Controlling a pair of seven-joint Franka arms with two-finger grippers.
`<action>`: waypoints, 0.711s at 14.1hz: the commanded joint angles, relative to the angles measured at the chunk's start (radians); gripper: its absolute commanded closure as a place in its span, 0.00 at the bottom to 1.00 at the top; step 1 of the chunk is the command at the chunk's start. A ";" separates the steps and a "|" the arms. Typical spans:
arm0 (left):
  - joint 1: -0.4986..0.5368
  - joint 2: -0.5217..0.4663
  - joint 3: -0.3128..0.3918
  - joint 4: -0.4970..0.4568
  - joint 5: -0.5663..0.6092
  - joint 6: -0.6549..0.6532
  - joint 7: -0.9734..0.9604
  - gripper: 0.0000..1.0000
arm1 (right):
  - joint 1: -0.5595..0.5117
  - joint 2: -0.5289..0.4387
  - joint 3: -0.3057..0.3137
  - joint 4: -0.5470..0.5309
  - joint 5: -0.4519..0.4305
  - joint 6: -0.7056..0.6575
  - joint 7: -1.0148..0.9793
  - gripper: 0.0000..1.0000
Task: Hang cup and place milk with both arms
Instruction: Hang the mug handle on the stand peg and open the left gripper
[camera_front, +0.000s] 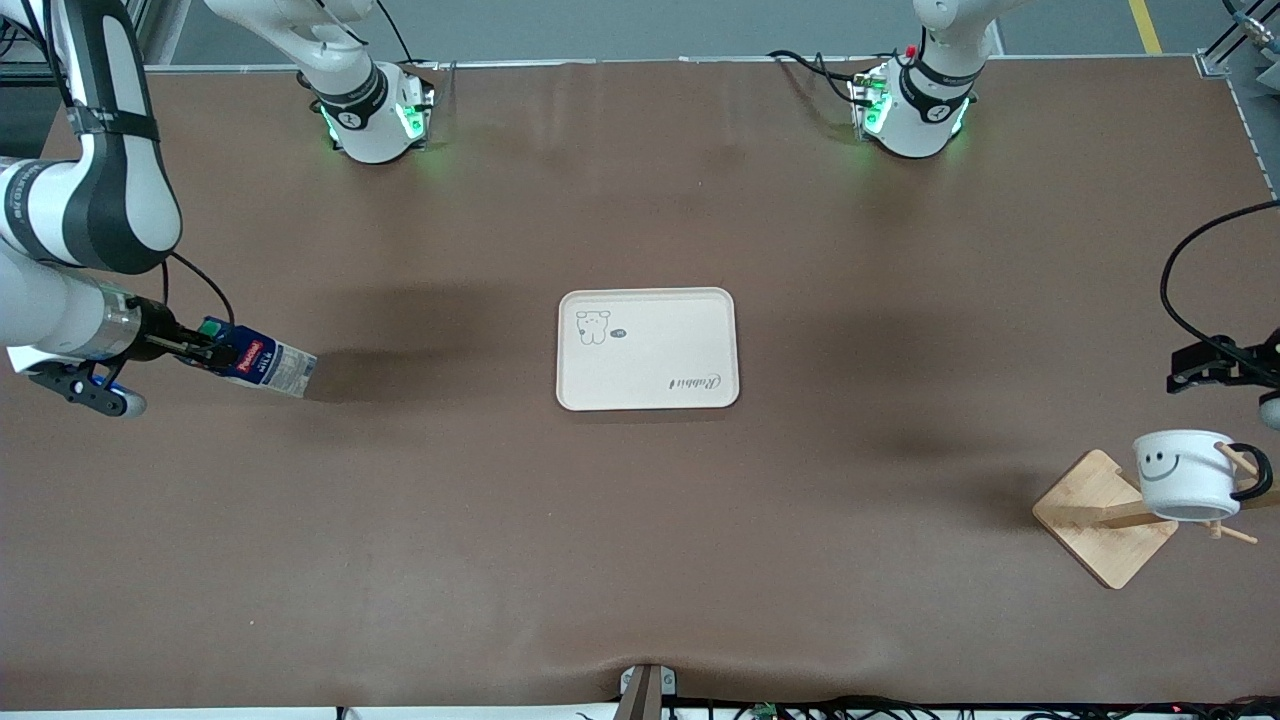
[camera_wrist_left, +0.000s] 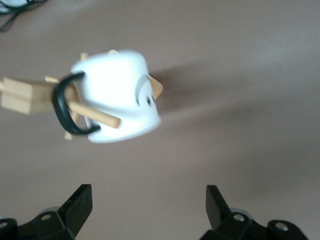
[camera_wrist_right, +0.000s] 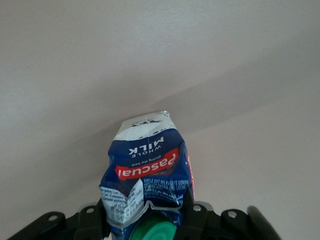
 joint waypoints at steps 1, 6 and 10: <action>0.007 -0.037 -0.051 -0.003 -0.014 -0.093 -0.138 0.00 | -0.046 -0.068 0.025 -0.152 -0.036 0.124 -0.032 1.00; 0.007 -0.115 -0.123 -0.005 -0.012 -0.168 -0.313 0.00 | -0.100 -0.072 0.026 -0.259 -0.036 0.274 -0.144 1.00; 0.007 -0.122 -0.191 -0.003 -0.009 -0.252 -0.473 0.00 | -0.108 -0.065 0.026 -0.260 -0.036 0.275 -0.221 1.00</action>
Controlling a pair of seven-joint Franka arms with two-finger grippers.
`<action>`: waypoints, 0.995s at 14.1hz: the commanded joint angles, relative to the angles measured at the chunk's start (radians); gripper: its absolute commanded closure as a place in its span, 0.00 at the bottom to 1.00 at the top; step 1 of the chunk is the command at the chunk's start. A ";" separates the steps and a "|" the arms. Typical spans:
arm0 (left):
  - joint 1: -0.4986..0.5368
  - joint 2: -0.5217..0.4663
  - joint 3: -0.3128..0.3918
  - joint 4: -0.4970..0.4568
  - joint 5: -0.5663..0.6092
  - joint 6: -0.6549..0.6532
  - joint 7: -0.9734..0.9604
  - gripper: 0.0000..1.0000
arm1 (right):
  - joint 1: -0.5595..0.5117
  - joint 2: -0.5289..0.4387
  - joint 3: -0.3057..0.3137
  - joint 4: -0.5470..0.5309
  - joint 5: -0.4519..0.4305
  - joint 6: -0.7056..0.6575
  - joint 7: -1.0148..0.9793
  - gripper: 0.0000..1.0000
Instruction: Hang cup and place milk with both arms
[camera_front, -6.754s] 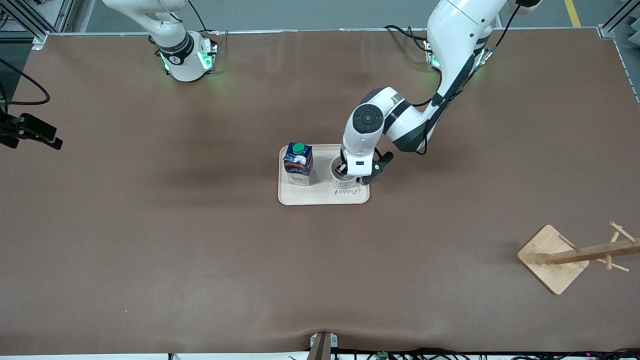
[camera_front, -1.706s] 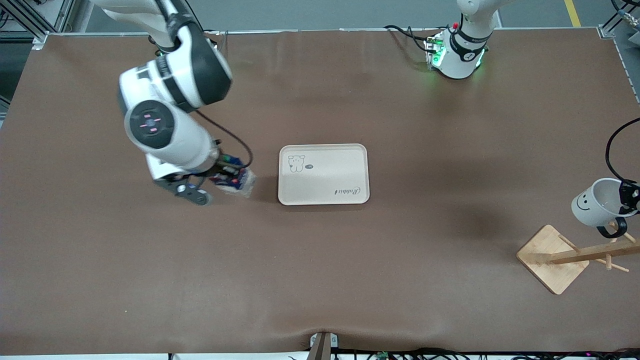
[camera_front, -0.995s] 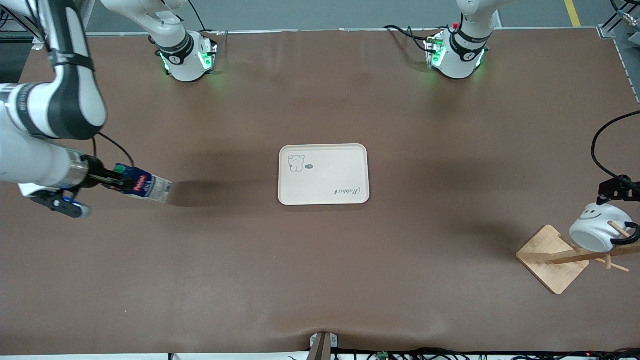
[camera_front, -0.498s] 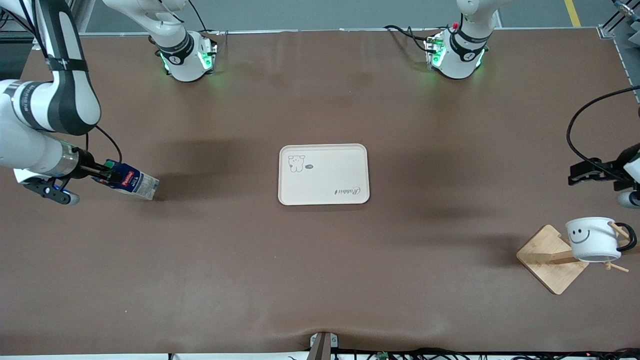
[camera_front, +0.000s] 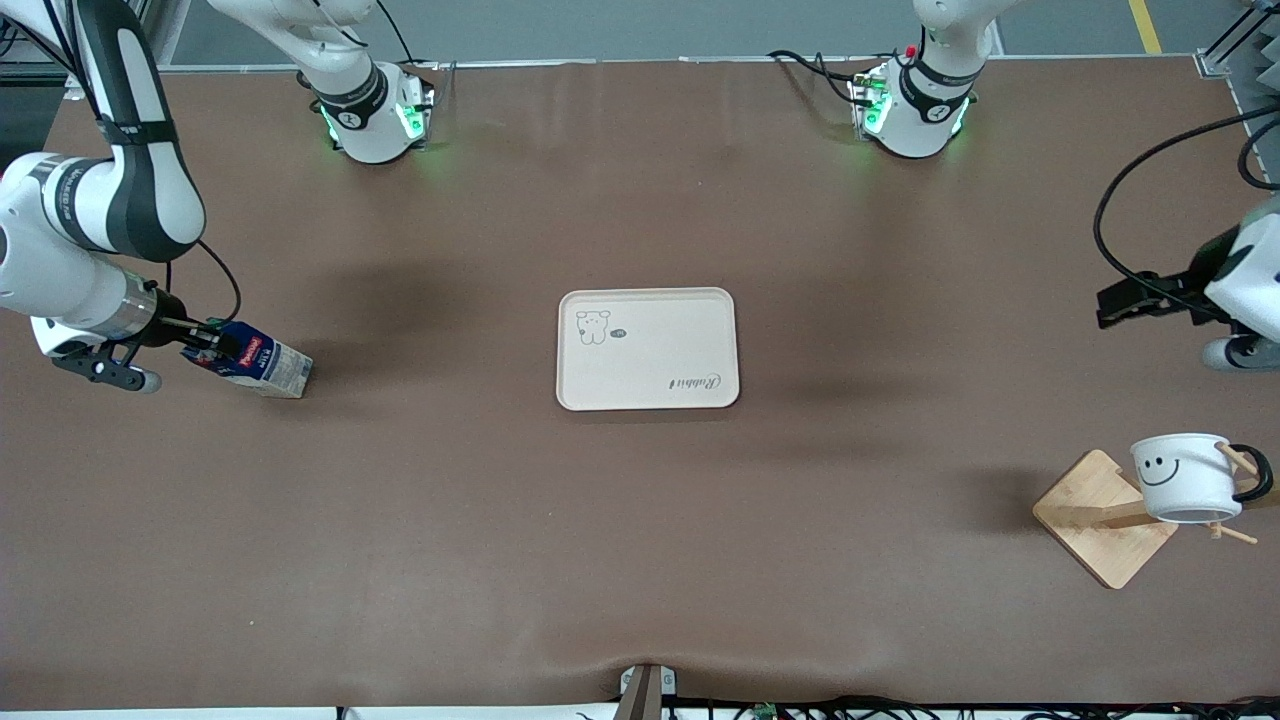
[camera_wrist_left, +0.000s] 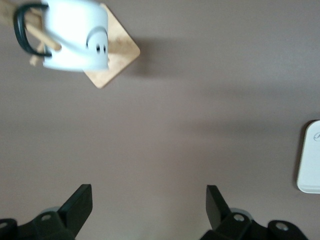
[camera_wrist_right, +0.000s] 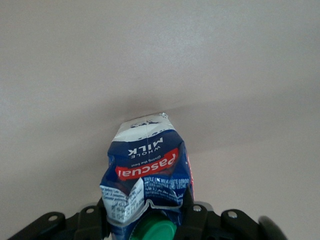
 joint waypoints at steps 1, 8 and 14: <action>0.009 -0.013 -0.022 -0.006 -0.010 -0.026 -0.057 0.00 | -0.030 -0.011 0.022 -0.035 -0.019 0.016 -0.032 1.00; -0.127 -0.049 0.123 0.017 -0.013 -0.012 -0.056 0.00 | -0.027 -0.010 0.023 -0.032 -0.018 0.012 -0.088 0.31; -0.296 -0.143 0.330 -0.021 -0.136 -0.043 -0.054 0.00 | -0.027 -0.010 0.023 -0.030 -0.016 0.007 -0.089 0.20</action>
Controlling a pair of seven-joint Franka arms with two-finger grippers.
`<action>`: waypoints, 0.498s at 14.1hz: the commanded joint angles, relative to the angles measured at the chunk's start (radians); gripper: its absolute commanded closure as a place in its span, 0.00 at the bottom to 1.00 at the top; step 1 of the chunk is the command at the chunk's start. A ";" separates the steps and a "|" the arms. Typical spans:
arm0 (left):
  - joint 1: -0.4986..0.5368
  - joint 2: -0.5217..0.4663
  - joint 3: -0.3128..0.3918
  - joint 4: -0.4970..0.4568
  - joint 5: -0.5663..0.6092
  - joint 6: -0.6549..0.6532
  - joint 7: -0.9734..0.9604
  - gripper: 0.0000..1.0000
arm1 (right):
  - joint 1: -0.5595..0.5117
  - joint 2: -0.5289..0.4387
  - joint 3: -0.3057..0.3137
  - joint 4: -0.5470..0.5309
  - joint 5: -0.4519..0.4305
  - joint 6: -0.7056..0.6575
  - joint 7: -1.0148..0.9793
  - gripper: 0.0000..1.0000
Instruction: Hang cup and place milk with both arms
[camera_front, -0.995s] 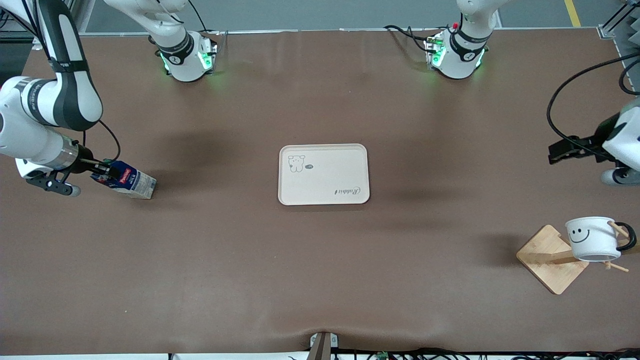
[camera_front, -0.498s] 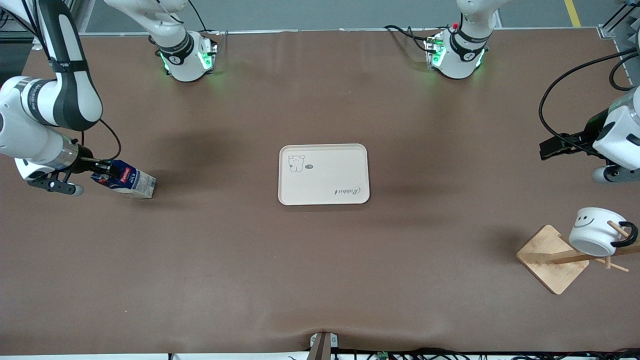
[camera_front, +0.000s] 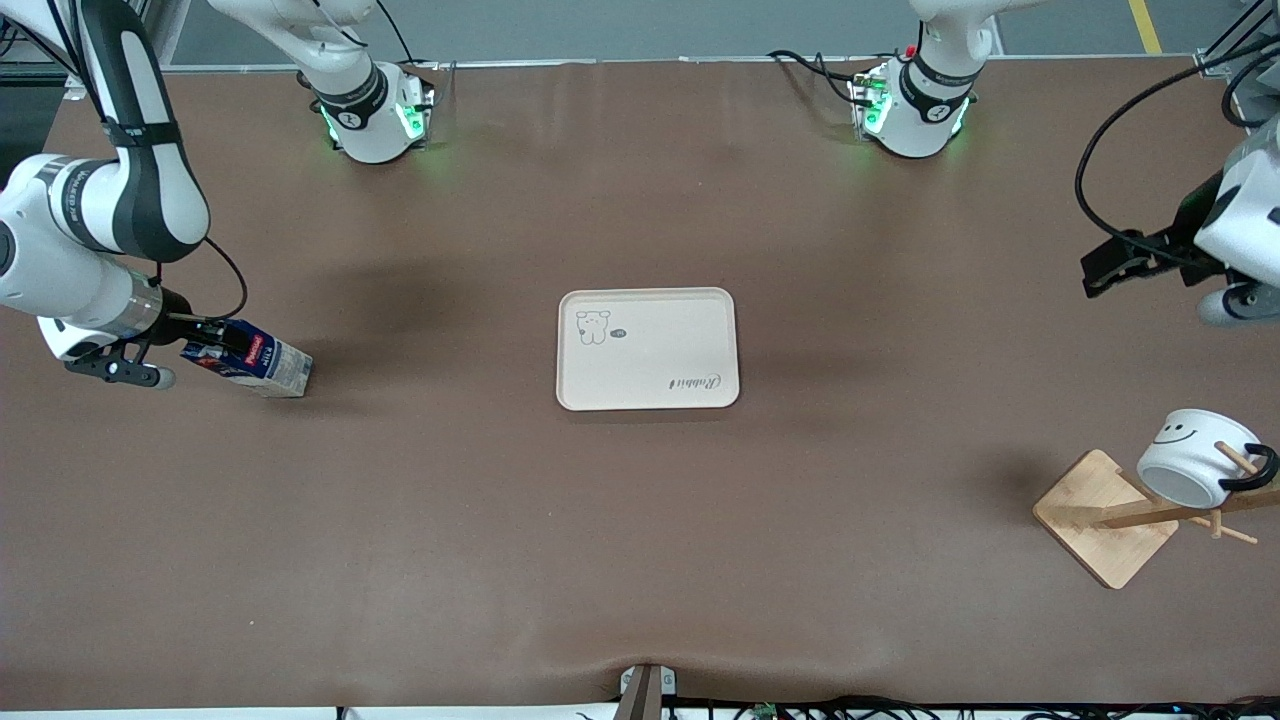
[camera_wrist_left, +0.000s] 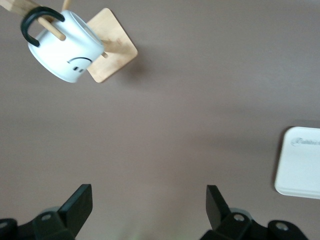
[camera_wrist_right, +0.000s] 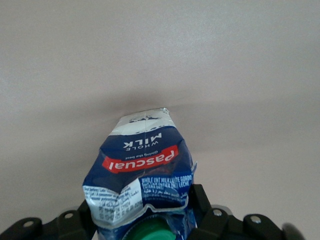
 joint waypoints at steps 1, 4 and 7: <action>-0.064 -0.057 0.103 -0.054 -0.061 -0.009 -0.003 0.00 | -0.025 -0.011 0.021 -0.012 -0.013 0.007 -0.008 0.11; -0.143 -0.083 0.158 -0.087 -0.062 -0.009 -0.002 0.00 | -0.029 -0.011 0.021 0.058 -0.008 -0.043 -0.016 0.00; -0.225 -0.113 0.259 -0.119 -0.107 -0.006 0.014 0.00 | -0.029 0.010 0.021 0.237 -0.008 -0.284 -0.135 0.00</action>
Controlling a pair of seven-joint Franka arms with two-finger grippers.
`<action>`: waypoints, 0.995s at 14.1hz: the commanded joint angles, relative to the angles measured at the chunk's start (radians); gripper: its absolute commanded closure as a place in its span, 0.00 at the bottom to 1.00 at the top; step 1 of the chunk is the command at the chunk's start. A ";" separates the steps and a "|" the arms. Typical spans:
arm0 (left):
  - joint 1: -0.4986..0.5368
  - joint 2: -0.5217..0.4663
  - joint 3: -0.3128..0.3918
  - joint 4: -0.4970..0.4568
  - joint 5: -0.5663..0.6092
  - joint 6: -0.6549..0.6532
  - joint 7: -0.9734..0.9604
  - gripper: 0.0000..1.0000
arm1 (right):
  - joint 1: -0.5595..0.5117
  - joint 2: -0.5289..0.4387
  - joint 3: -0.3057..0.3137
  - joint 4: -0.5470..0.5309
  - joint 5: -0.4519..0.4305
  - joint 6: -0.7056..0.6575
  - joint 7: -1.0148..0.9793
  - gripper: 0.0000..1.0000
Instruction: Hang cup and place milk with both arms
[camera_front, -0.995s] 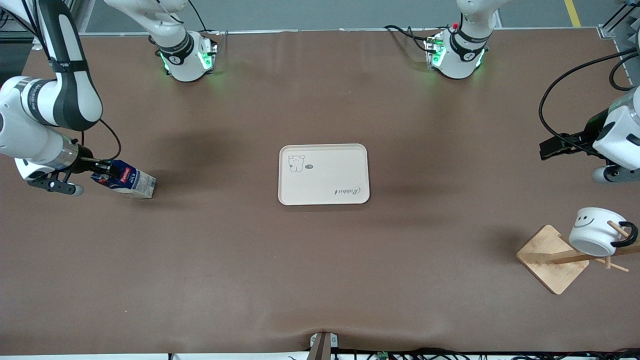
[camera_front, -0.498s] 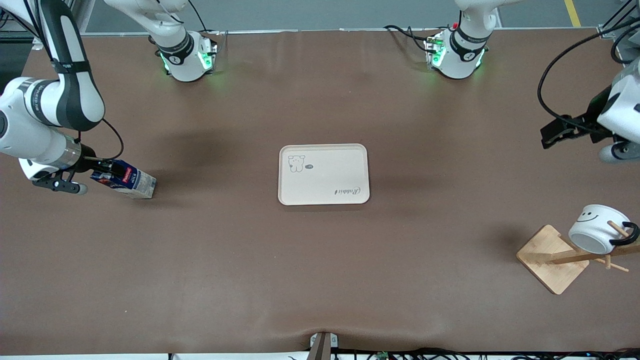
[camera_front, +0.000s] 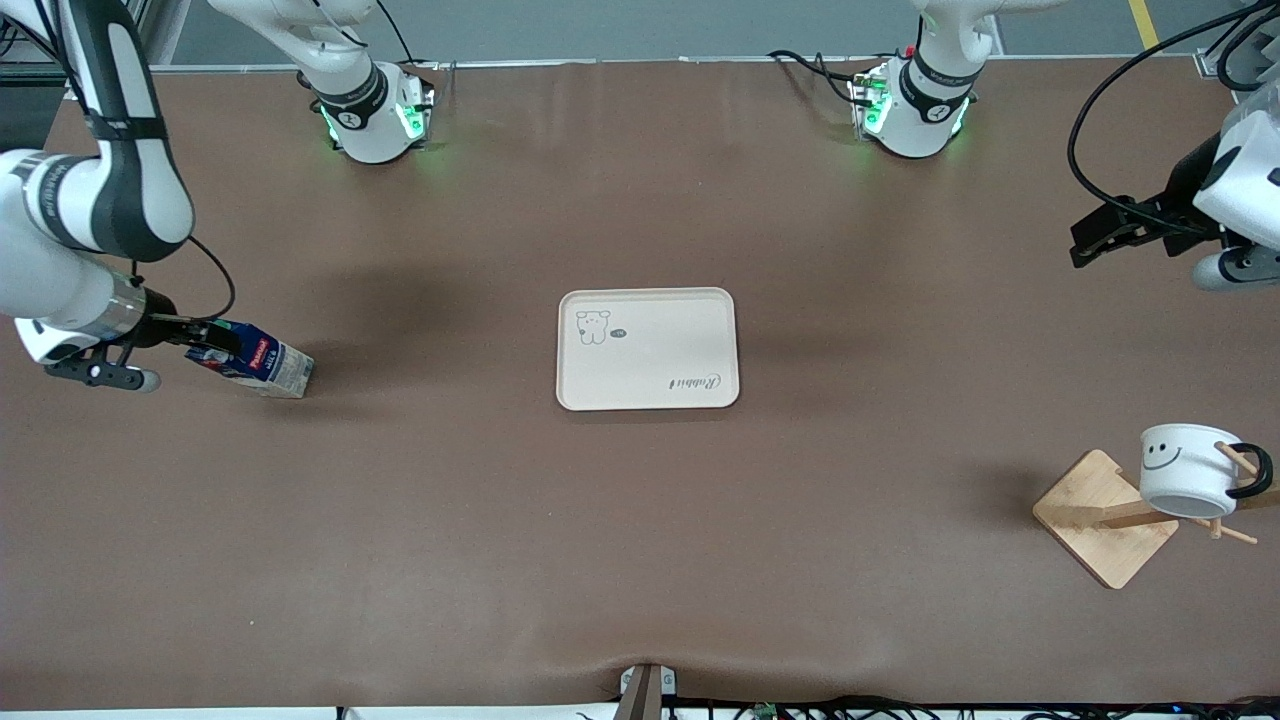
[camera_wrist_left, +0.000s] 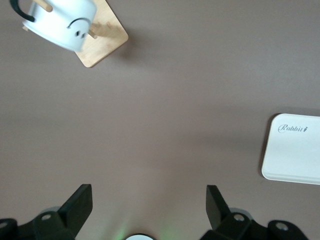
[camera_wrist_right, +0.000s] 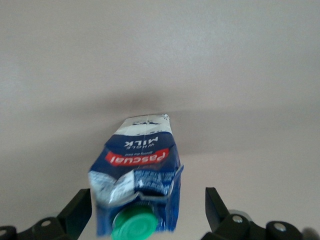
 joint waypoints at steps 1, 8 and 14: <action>-0.039 -0.044 0.063 -0.044 -0.044 0.003 0.016 0.00 | -0.031 0.022 0.020 0.190 -0.008 -0.213 -0.103 0.00; -0.031 -0.043 0.062 -0.041 -0.041 0.000 0.021 0.00 | -0.014 0.055 0.023 0.464 -0.001 -0.286 -0.112 0.00; -0.030 -0.035 0.065 -0.034 -0.029 0.000 0.038 0.00 | 0.004 0.024 0.021 0.501 -0.014 -0.392 -0.052 0.00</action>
